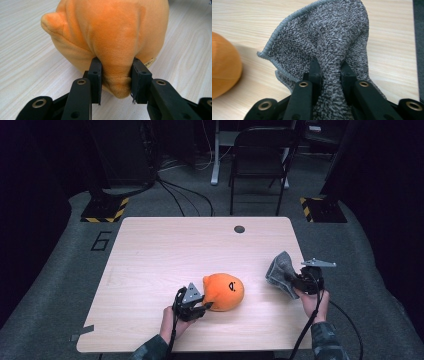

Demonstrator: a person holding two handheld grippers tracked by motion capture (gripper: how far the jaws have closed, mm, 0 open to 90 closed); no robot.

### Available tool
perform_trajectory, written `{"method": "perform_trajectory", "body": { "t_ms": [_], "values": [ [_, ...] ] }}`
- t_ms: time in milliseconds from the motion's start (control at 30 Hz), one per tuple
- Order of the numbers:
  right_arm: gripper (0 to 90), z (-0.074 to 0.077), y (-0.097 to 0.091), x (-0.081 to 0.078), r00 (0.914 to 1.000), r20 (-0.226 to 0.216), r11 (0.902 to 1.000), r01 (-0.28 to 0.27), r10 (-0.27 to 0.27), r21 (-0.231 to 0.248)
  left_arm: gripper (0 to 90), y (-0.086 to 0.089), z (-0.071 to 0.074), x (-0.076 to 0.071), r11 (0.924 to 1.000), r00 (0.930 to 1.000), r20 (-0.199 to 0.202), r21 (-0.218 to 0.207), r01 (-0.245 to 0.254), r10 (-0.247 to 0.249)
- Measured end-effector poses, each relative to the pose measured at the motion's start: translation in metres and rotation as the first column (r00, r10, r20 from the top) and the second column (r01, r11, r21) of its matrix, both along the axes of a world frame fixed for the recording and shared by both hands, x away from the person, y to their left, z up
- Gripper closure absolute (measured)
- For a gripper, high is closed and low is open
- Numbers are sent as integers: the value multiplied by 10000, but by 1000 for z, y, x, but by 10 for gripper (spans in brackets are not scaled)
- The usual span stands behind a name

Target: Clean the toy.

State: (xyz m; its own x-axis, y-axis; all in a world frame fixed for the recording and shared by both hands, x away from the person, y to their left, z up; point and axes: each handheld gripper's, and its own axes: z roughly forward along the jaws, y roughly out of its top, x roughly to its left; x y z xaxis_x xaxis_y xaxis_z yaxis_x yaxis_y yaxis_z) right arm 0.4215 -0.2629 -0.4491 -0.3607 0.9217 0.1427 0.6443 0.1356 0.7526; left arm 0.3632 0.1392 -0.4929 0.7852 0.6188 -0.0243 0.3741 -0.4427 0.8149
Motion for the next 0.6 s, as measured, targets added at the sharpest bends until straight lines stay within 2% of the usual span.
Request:
{"method": "perform_trajectory", "body": {
  "t_ms": [233,367,433,500,600],
  "values": [
    [767,15,18,-5,9981,258,9982,-560,554,221,665,1,1,1,10000,10000,-27,39,39,-39],
    [767,28,35,-13,9927,577,9937,-1080,1060,314,668,-1,2,-1,9999,10000,42,143,7,-8],
    [767,37,47,-17,9870,779,9887,-1443,1407,414,670,-1,2,-1,9999,10000,22,132,-21,21],
    [766,44,61,-20,9801,929,9834,-1789,1754,306,672,-2,2,-1,9999,10000,12,108,-64,64],
    [766,54,88,-26,9652,1075,9702,-2415,2382,183,675,-1,3,1,9999,9999,60,128,-101,100]
  ]
}}
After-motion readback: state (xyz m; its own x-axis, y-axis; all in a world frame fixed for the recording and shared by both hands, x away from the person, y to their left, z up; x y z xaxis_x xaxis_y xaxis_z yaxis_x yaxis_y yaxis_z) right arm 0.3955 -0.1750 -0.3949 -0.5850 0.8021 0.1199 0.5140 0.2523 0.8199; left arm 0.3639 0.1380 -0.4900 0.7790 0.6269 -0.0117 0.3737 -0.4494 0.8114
